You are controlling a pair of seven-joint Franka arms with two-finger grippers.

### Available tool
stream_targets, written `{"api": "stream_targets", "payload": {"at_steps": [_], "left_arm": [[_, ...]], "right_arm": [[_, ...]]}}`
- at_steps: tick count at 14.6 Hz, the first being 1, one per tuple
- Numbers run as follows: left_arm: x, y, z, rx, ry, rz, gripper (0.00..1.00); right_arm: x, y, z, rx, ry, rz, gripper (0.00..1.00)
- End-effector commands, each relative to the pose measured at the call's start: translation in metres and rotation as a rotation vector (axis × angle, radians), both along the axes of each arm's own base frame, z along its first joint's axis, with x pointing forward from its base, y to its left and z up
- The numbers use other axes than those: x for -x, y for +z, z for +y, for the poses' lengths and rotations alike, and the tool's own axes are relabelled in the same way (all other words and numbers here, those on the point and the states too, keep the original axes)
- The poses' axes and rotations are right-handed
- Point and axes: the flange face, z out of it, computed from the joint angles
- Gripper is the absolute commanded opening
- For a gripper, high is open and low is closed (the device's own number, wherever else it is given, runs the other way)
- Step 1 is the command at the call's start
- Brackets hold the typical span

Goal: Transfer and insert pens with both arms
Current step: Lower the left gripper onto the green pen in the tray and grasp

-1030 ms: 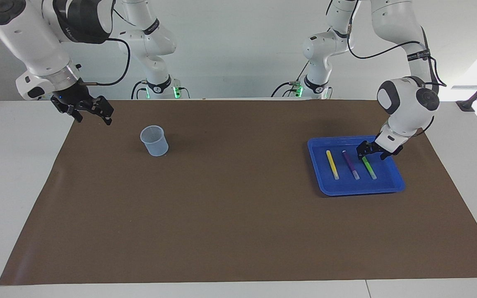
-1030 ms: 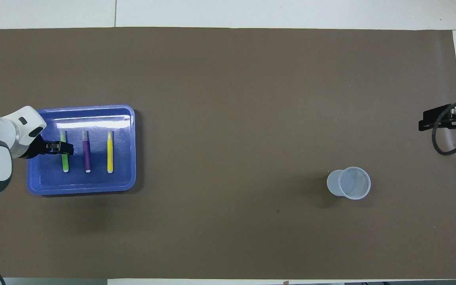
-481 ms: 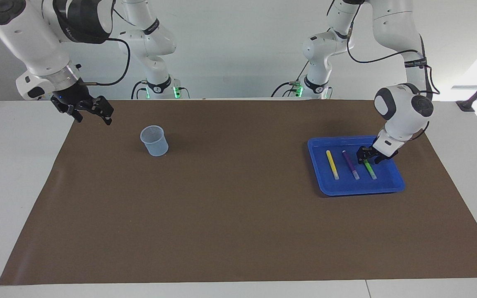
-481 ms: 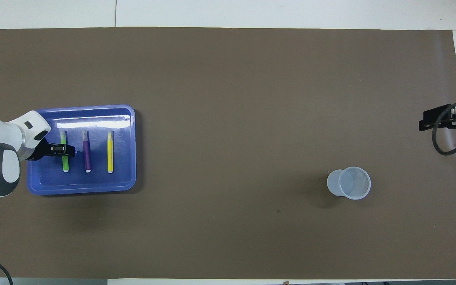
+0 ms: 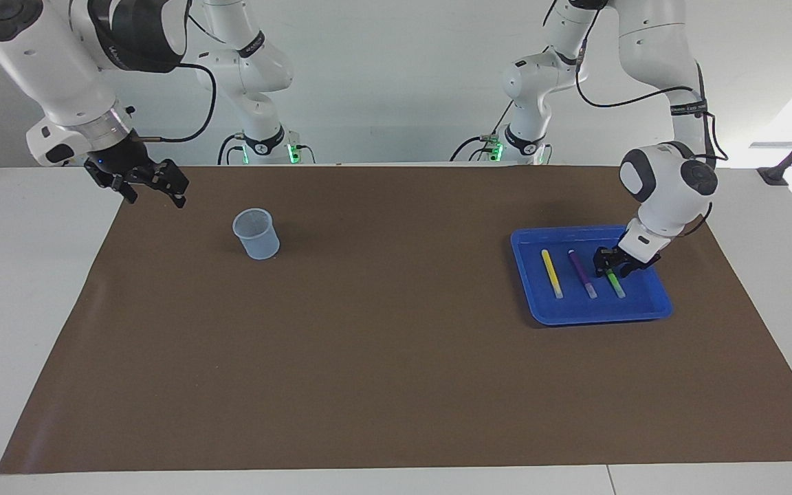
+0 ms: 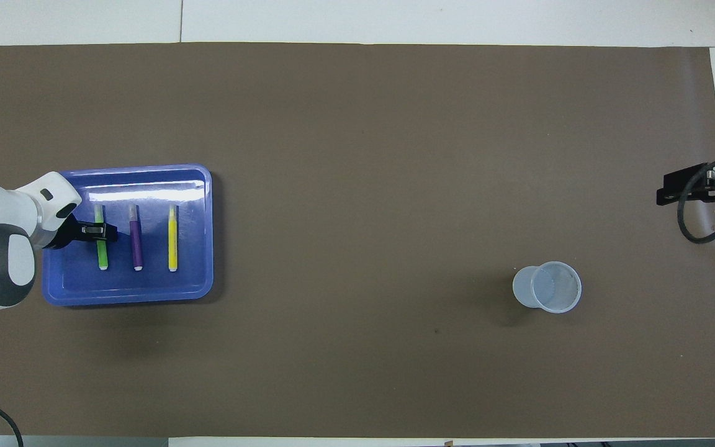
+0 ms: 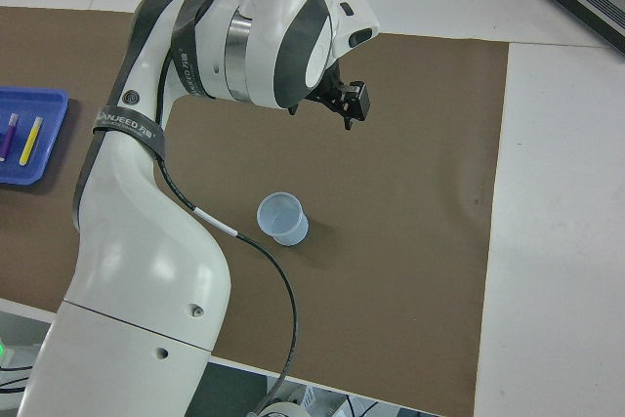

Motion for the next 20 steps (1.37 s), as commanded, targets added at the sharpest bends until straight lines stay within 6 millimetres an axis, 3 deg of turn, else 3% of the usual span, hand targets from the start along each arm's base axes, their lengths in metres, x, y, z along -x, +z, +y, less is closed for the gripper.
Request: {"api": "stream_targets", "payload": {"at_steps": [1, 3, 14, 17, 18, 20], "left_arm": [[-0.002, -0.005, 0.0, 0.003, -0.005, -0.014, 0.54], [-0.002, -0.005, 0.0, 0.003, -0.005, -0.015, 0.48], [-0.014, -0.002, -0.003, -0.001, -0.016, -0.055, 0.45], [-0.015, -0.001, -0.004, -0.002, -0.022, -0.055, 0.08], [-0.015, -0.001, -0.004, -0.002, -0.024, -0.057, 0.0], [-0.02, 0.004, -0.006, -0.003, -0.031, -0.062, 0.0]], "right_arm": [[0.005, 0.003, -0.001, -0.022, 0.016, 0.007, 1.0], [0.005, 0.003, -0.001, -0.022, 0.016, 0.007, 1.0], [0.005, 0.003, -0.001, -0.022, 0.016, 0.007, 1.0], [0.005, 0.003, -0.001, -0.022, 0.016, 0.007, 1.0], [0.005, 0.003, -0.001, -0.022, 0.016, 0.007, 1.0], [0.005, 0.003, -0.001, -0.022, 0.016, 0.007, 1.0]]}}
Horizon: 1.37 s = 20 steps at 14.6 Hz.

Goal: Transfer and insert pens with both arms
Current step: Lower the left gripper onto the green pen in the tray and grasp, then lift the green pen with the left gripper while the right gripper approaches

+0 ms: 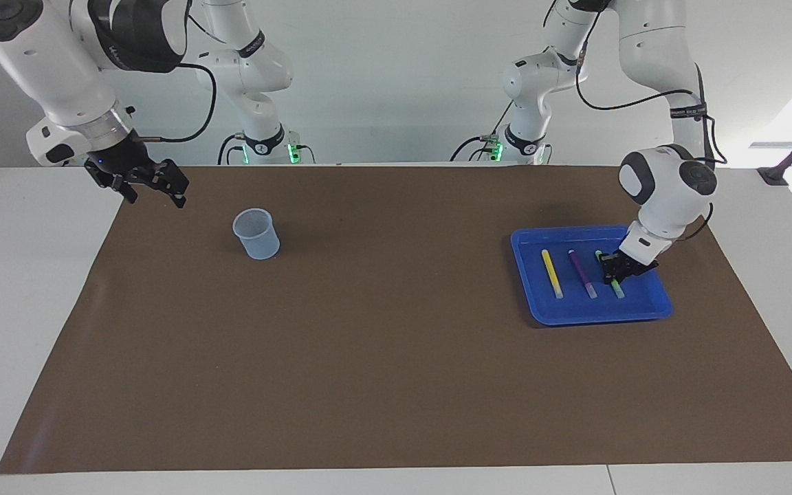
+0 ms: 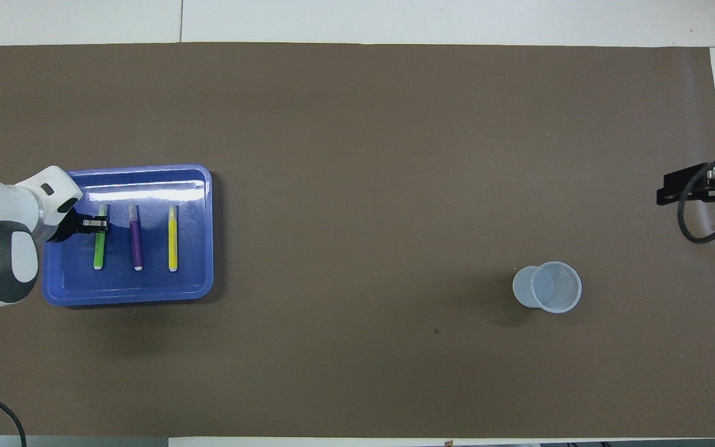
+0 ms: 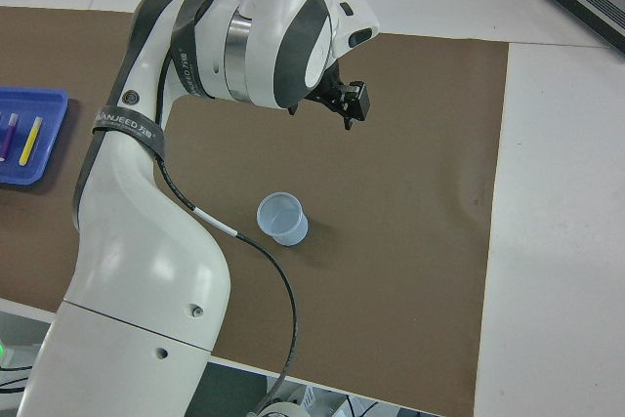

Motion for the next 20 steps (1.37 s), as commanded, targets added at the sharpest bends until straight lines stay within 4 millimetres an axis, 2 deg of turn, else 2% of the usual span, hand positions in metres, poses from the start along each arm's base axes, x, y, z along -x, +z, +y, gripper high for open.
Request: {"api": "stream_targets", "payload": {"at_steps": [1, 4, 8, 12, 14, 16, 18, 20], "left_arm": [[-0.013, -0.002, -0.002, 0.001, -0.019, -0.011, 0.0], [-0.018, 0.006, -0.001, 0.002, -0.019, -0.002, 0.0], [-0.043, 0.058, -0.01, 0.01, -0.037, 0.076, 0.0], [-0.049, 0.098, -0.022, 0.012, -0.013, 0.125, 0.0], [-0.049, 0.126, -0.045, 0.008, 0.054, 0.156, 0.0], [-0.051, 0.157, -0.08, 0.016, 0.174, 0.186, 0.0], [-0.045, 0.174, -0.117, 0.05, 0.347, 0.237, 0.0], [-0.035, 0.197, -0.145, 0.154, 0.553, 0.273, 0.0]], "right_arm": [[0.005, 0.003, -0.001, -0.022, 0.016, 0.007, 1.0], [0.005, 0.003, -0.001, -0.022, 0.016, 0.007, 1.0], [0.005, 0.003, -0.001, -0.022, 0.016, 0.009, 1.0], [0.009, 0.002, 0.008, -0.028, 0.045, 0.031, 1.0], [0.012, 0.002, 0.026, -0.033, 0.085, 0.048, 1.0], [0.01, 0.003, 0.043, -0.134, 0.085, 0.029, 1.0], [0.01, 0.005, 0.055, -0.241, 0.051, 0.024, 1.0], [0.009, 0.009, 0.071, -0.356, -0.048, 0.035, 1.0]]}}
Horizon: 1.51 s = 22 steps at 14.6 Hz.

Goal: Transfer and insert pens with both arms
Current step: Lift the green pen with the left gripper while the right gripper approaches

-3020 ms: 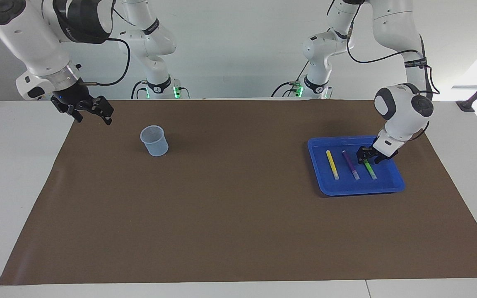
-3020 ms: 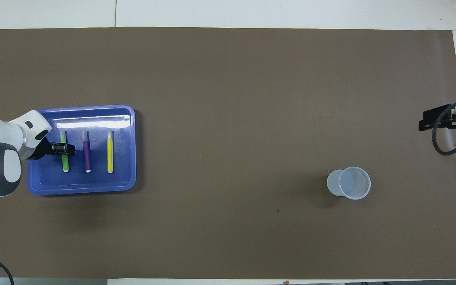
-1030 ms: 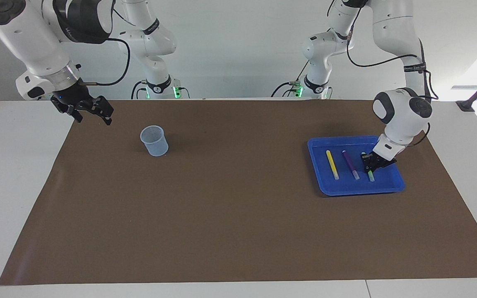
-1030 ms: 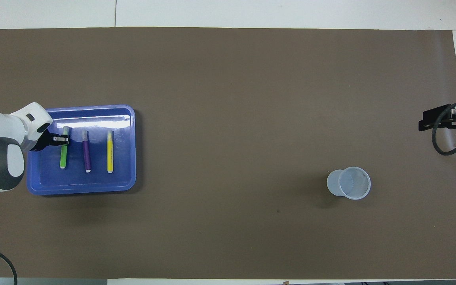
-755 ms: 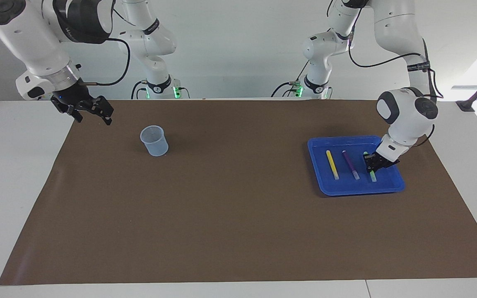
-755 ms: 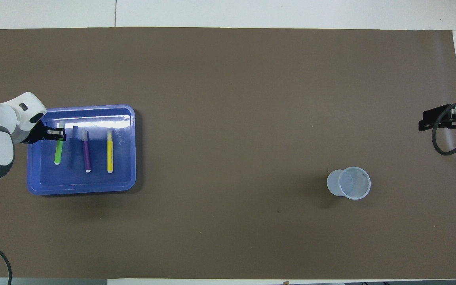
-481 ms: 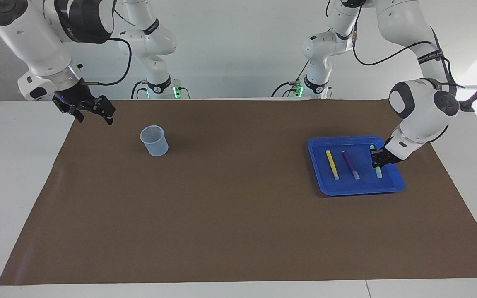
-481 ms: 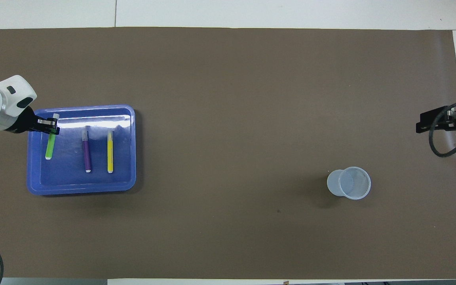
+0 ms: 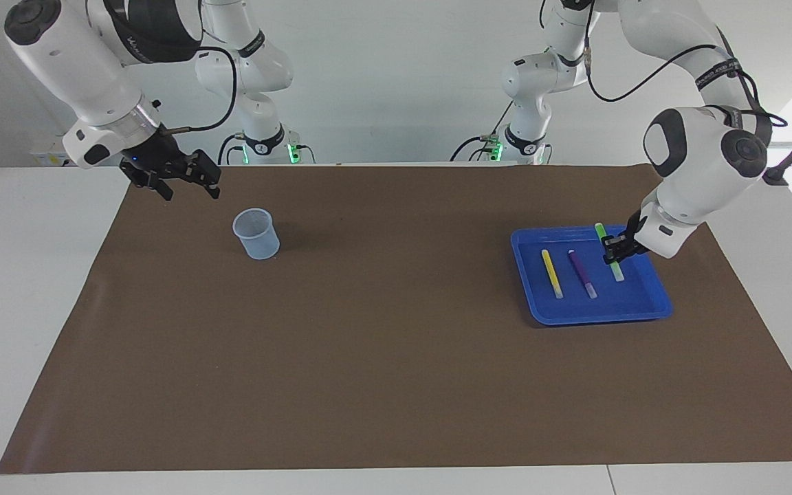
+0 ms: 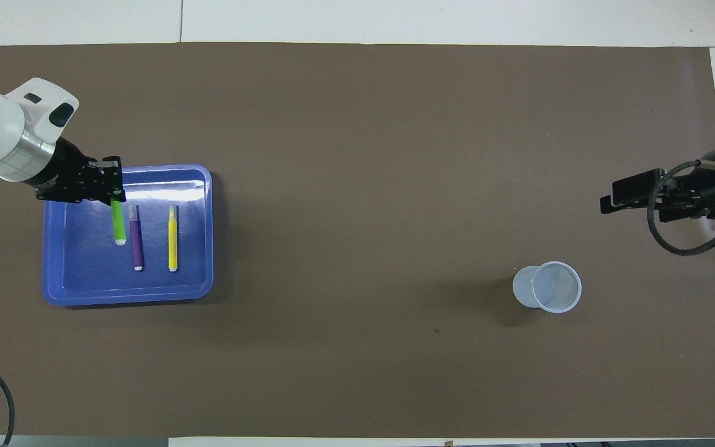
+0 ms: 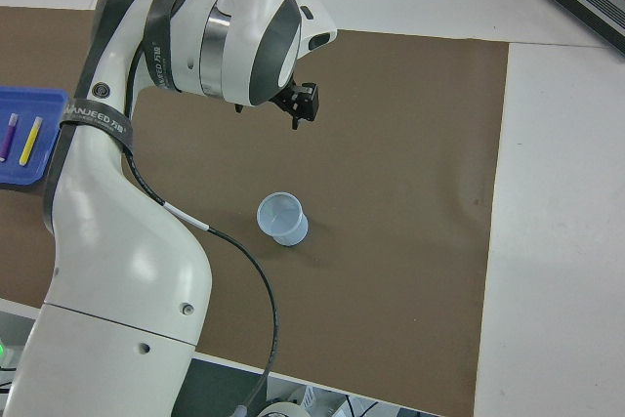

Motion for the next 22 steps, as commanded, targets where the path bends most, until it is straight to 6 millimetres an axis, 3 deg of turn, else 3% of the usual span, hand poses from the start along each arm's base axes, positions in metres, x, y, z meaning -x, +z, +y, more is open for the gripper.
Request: {"api": "stream_targets", "payload": {"at_steps": [1, 4, 7, 11, 16, 18, 20, 22], "left_arm": [[0.017, 0.029, -0.022, 0.074, 0.256, 0.067, 0.0], [0.037, 0.045, -0.067, 0.091, 0.51, 0.166, 0.0], [0.041, 0.053, -0.113, 0.151, 0.711, 0.207, 0.0], [0.059, 0.048, -0.169, 0.192, 0.878, 0.298, 0.0], [0.082, 0.038, -0.209, 0.255, 1.09, 0.402, 0.0], [0.086, 0.038, -0.211, 0.27, 1.106, 0.424, 0.0], [0.085, 0.04, -0.212, 0.284, 1.115, 0.424, 0.0], [0.083, 0.043, -0.213, 0.302, 1.143, 0.437, 0.0]], "right_arm": [[0.005, 0.006, 0.022, -0.155, -0.122, 0.039, 1.0], [0.003, 0.006, 0.05, -0.293, -0.253, 0.054, 1.0], [0.002, 0.01, 0.085, -0.406, -0.41, 0.092, 1.0], [0.013, 0.005, 0.138, -0.49, -0.499, 0.122, 1.0], [0.031, -0.013, 0.195, -0.491, -0.521, 0.017, 1.0], [0.034, -0.017, 0.201, -0.486, -0.508, 0.013, 0.95], [0.042, -0.017, 0.225, -0.488, -0.476, -0.005, 0.94], [0.04, -0.022, 0.232, -0.494, -0.488, -0.047, 0.92]]}}
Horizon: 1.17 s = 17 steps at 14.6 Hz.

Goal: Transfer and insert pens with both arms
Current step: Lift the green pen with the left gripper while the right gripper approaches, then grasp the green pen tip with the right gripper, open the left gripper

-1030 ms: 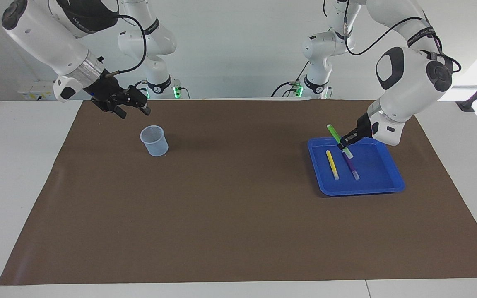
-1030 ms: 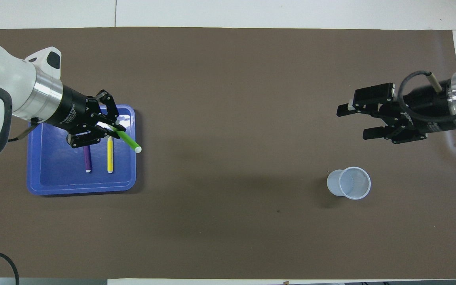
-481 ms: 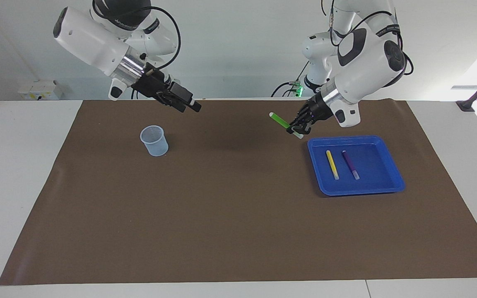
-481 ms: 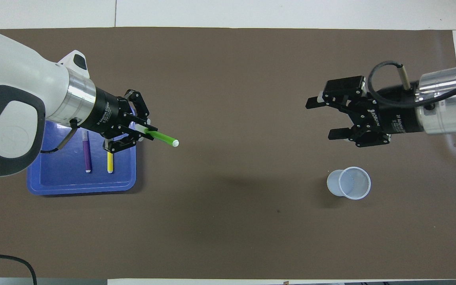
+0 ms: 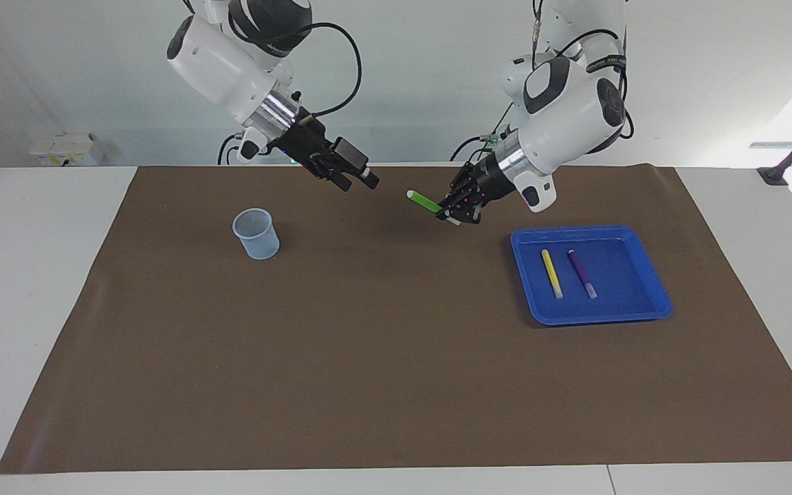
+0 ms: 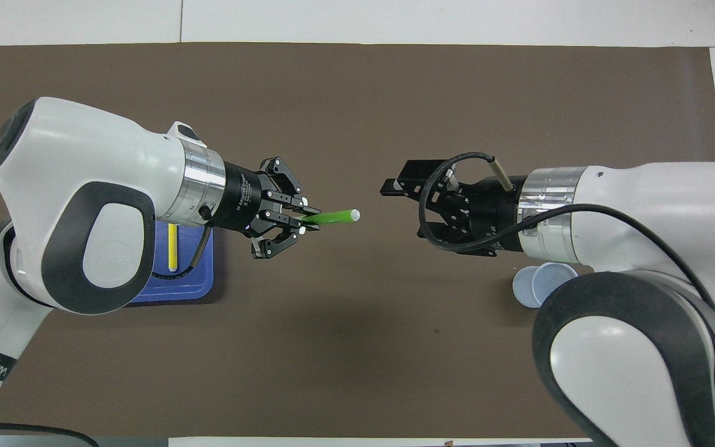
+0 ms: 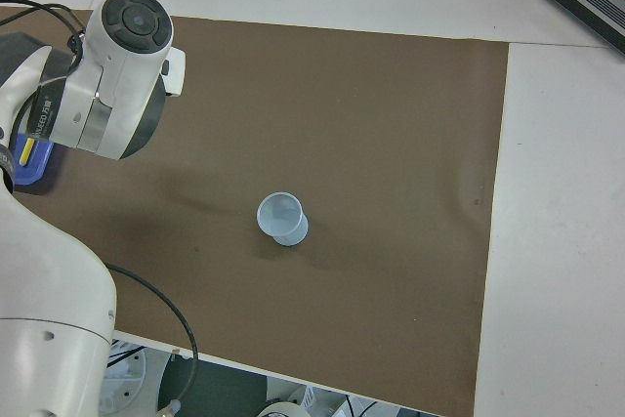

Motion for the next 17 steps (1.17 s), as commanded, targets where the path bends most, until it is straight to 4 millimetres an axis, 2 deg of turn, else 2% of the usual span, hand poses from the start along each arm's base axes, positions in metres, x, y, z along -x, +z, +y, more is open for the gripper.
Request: {"api": "stream_targets", "payload": {"at_steps": [1, 3, 4, 5, 11, 13, 17], "left_arm": [[0.005, 0.004, 0.002, 0.014, 0.063, 0.001, 0.0], [0.006, 0.005, -0.003, 0.017, 0.083, 0.005, 0.0], [0.008, 0.006, -0.007, 0.025, 0.084, 0.01, 0.0], [0.007, 0.006, -0.007, 0.031, 0.091, 0.011, 0.0], [0.006, 0.007, -0.008, 0.045, 0.102, 0.022, 0.0], [0.007, 0.007, -0.008, 0.044, 0.101, 0.022, 0.0], [0.006, 0.007, -0.008, 0.048, 0.107, 0.021, 0.0]], "right_arm": [[0.011, -0.007, 0.021, -0.013, -0.012, -0.048, 0.92], [0.013, -0.009, 0.035, -0.011, -0.003, -0.079, 0.91], [0.018, -0.012, 0.047, -0.008, 0.027, -0.092, 0.89], [0.019, -0.015, 0.049, 0.003, 0.055, -0.111, 0.82], [0.016, -0.02, 0.045, 0.02, 0.078, -0.135, 0.77], [0.012, -0.018, 0.043, 0.02, 0.047, -0.167, 0.7], [0.004, -0.028, 0.047, 0.019, 0.024, -0.17, 0.65]]}}
